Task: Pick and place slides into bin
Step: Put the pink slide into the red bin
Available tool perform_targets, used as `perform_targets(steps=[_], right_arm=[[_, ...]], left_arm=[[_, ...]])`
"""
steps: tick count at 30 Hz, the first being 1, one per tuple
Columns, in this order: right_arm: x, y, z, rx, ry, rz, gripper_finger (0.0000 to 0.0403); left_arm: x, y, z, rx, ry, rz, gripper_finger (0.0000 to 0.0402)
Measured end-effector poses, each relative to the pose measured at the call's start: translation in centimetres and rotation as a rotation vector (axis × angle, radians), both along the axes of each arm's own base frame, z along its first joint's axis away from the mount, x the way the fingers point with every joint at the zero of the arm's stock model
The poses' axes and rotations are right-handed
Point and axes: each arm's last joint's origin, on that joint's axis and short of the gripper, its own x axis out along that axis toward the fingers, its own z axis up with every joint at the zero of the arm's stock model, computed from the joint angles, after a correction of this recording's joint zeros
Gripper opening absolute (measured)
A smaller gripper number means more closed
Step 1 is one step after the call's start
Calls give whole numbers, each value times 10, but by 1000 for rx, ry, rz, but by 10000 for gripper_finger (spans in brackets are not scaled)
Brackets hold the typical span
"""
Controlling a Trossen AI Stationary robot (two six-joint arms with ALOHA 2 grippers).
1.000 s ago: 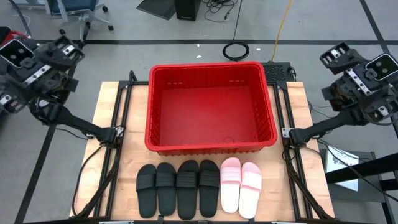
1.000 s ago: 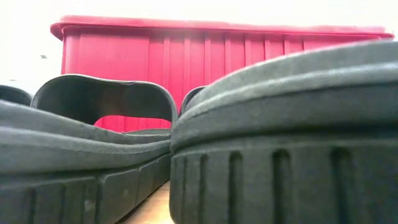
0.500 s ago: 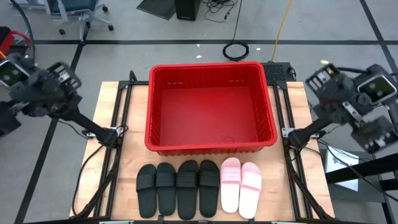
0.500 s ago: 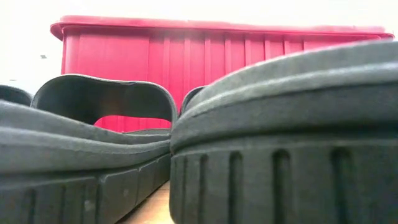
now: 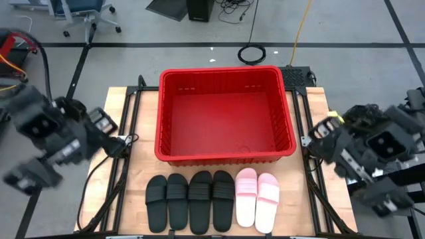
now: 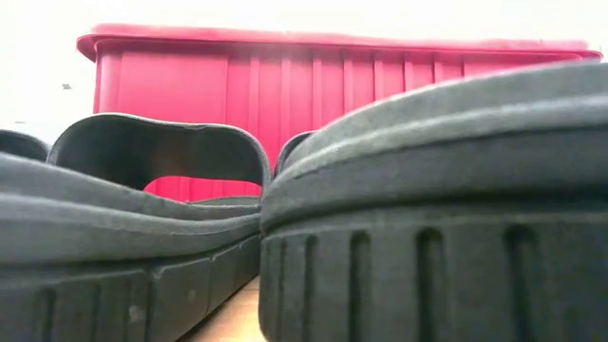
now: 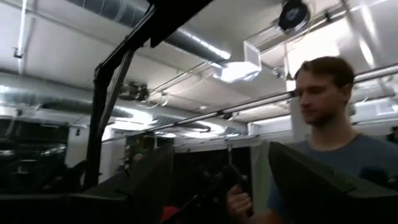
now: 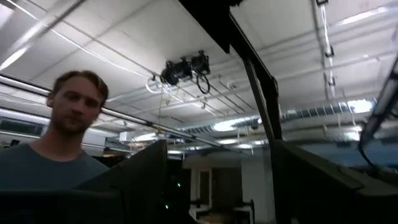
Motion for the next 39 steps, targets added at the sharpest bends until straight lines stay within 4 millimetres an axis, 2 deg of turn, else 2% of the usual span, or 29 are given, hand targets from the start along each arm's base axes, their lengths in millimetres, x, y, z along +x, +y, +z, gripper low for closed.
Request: perform_targets(steps=[5,10,18,26,30,39], right_arm=[[-18,23,-6,27,120,-24,281],[-29,46,-18,18,260,-104,281],[-30,76,-57,-42,583,-332,281],[-22,96,-102,-118,775,-417,281],[-15,97,-127,-147,911,-411,281],[6,87,-184,-238,1546,-212,281]], left_arm=[[12,-27,-11,9,74,159,273],[20,-54,-23,11,148,220,273],[25,-92,-37,-5,174,265,273],[26,-104,-43,-35,229,297,273],[24,-104,-43,-41,231,289,273],[24,-104,-43,-9,214,318,273]])
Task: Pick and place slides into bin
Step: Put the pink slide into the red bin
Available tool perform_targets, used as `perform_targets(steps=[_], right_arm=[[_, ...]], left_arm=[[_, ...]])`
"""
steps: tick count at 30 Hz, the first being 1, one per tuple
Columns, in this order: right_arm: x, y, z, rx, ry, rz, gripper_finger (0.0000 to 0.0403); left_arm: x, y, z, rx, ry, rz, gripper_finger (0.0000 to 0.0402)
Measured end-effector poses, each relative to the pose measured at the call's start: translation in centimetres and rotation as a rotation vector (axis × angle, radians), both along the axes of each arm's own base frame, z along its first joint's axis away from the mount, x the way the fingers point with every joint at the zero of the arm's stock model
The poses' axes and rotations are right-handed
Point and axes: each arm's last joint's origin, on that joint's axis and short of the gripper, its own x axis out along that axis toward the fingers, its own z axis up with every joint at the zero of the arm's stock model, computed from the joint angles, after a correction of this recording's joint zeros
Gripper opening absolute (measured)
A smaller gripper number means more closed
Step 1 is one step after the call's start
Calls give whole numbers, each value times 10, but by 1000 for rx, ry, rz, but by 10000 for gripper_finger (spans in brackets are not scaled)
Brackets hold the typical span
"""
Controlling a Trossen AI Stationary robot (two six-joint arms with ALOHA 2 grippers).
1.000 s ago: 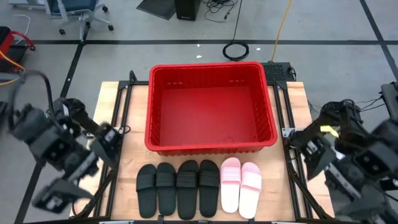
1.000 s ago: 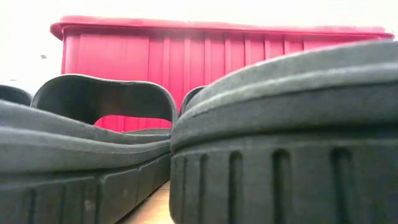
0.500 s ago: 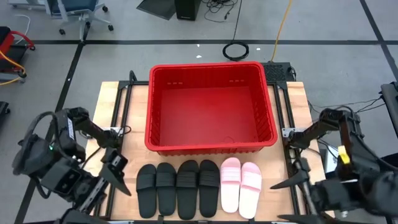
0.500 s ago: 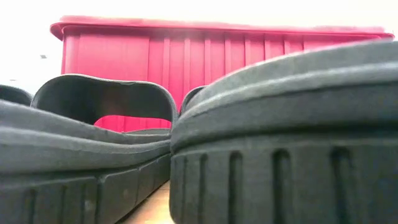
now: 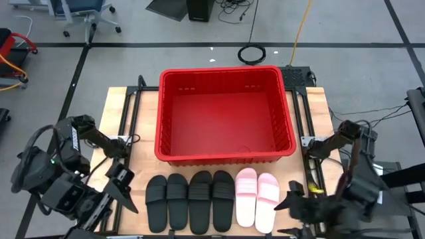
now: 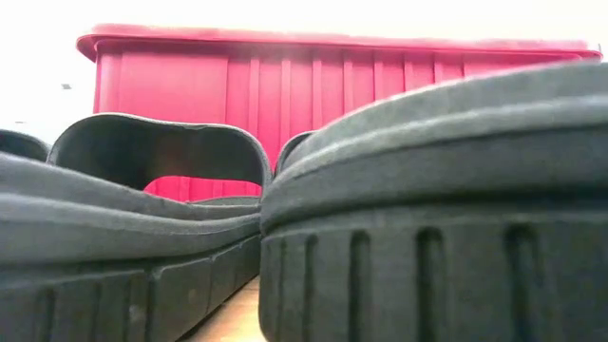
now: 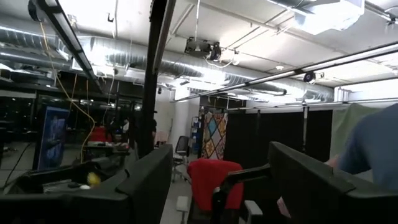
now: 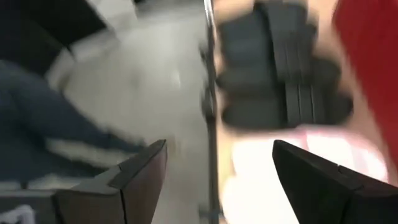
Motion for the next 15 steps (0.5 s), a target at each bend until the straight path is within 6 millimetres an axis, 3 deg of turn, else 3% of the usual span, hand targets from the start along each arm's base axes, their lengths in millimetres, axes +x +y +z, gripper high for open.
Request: perform_targets(steps=[5,15], right_arm=[[8,3,-28,-109,238,40,281],[32,18,-100,-438,395,-20,281]], left_arm=[[0,1,0,20,3,38,273],[1,1,-1,50,-5,54,273]])
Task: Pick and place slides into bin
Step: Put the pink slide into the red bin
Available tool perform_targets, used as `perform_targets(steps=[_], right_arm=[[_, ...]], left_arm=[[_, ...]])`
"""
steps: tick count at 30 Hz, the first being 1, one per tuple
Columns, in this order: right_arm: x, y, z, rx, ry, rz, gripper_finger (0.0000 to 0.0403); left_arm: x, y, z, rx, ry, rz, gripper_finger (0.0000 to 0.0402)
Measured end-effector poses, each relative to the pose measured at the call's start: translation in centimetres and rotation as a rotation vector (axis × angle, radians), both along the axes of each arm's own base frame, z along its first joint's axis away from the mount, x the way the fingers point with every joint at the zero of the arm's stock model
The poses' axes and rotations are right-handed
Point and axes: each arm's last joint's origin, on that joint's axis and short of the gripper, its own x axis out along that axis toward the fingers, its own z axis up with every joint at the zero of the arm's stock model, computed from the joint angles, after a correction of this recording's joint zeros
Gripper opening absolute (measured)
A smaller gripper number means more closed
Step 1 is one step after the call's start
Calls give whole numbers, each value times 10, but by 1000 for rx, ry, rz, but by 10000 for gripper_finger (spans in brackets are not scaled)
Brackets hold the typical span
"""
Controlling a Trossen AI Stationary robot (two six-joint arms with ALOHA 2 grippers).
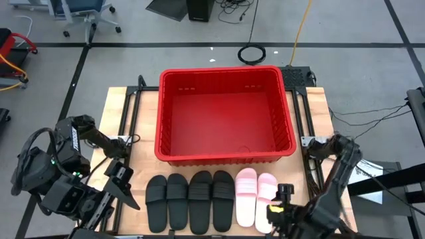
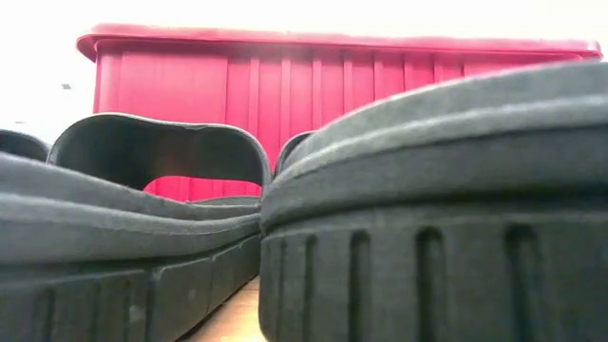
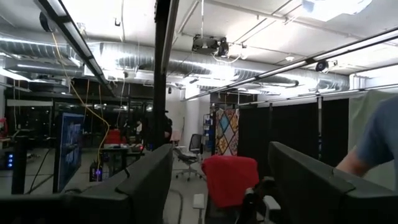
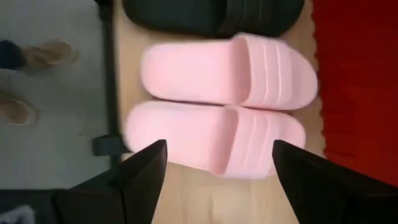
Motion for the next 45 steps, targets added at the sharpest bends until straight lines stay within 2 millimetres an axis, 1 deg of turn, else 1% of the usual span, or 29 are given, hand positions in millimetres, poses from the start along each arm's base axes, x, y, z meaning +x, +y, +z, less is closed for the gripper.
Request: perform_targets(steps=[4,7,11,15,18,27,32,37,45], right_arm=[[3,5,-35,-30,29,-15,281],[2,4,-59,-50,41,-36,281],[1,-4,-84,-82,70,-94,281],[0,-7,-103,-76,94,-81,281],[-1,-11,-112,-87,98,-103,281],[2,-33,-134,-161,147,-151,281],[2,-46,-146,-194,166,-224,281],[5,-55,-152,-209,173,-266,281],[10,-69,-159,-262,160,-284,279]], left_arm=[[0,0,0,1,-1,0,273],[0,0,0,-3,5,13,273],[0,1,0,-14,10,29,273],[0,2,2,-31,5,37,273],[-1,3,3,-44,-3,37,273],[2,5,4,-49,-13,50,273],[3,6,4,-36,-17,64,273],[4,7,4,-19,-22,74,273],[4,7,4,-5,-26,84,273]])
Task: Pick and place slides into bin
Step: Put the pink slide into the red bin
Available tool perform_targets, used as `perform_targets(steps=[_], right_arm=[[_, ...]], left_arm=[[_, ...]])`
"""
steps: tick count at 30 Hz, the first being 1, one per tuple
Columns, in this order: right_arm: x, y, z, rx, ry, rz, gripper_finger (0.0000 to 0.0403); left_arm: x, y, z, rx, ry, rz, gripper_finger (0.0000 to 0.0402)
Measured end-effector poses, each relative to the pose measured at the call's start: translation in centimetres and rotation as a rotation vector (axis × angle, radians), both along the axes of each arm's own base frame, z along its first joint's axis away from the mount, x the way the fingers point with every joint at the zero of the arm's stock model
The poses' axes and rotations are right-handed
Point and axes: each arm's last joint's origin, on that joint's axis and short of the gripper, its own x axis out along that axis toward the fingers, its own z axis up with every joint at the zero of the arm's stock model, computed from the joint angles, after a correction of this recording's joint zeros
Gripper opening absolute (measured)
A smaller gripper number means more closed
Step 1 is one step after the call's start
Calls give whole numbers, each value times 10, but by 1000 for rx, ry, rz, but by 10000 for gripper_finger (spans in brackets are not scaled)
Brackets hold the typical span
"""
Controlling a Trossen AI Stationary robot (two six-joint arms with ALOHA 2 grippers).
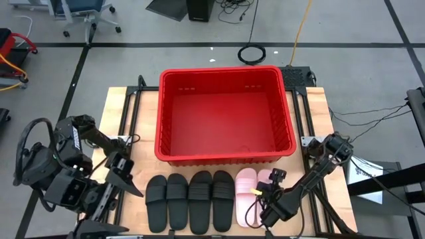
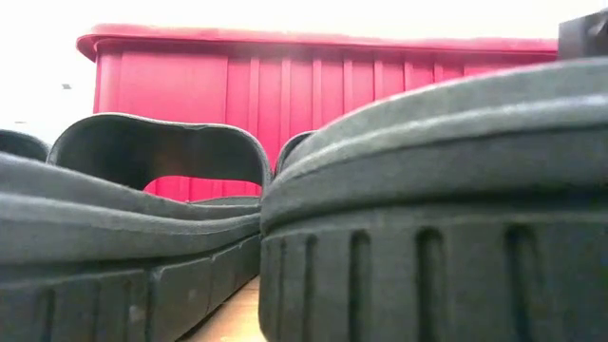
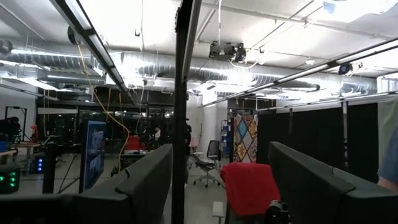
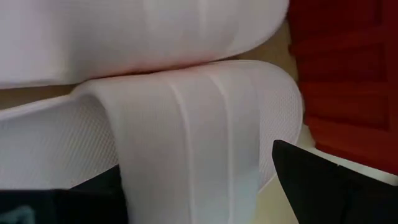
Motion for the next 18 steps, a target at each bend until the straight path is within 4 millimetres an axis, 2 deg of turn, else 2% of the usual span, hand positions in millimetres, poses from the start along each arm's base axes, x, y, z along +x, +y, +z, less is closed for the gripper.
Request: perform_targets(steps=[6,18], right_arm=[[-1,-6,-10,19,-3,-17,247],[2,-2,-13,68,-30,-24,159]], left_arm=[[0,0,0,1,0,0,273],[0,0,0,21,-6,11,273]])
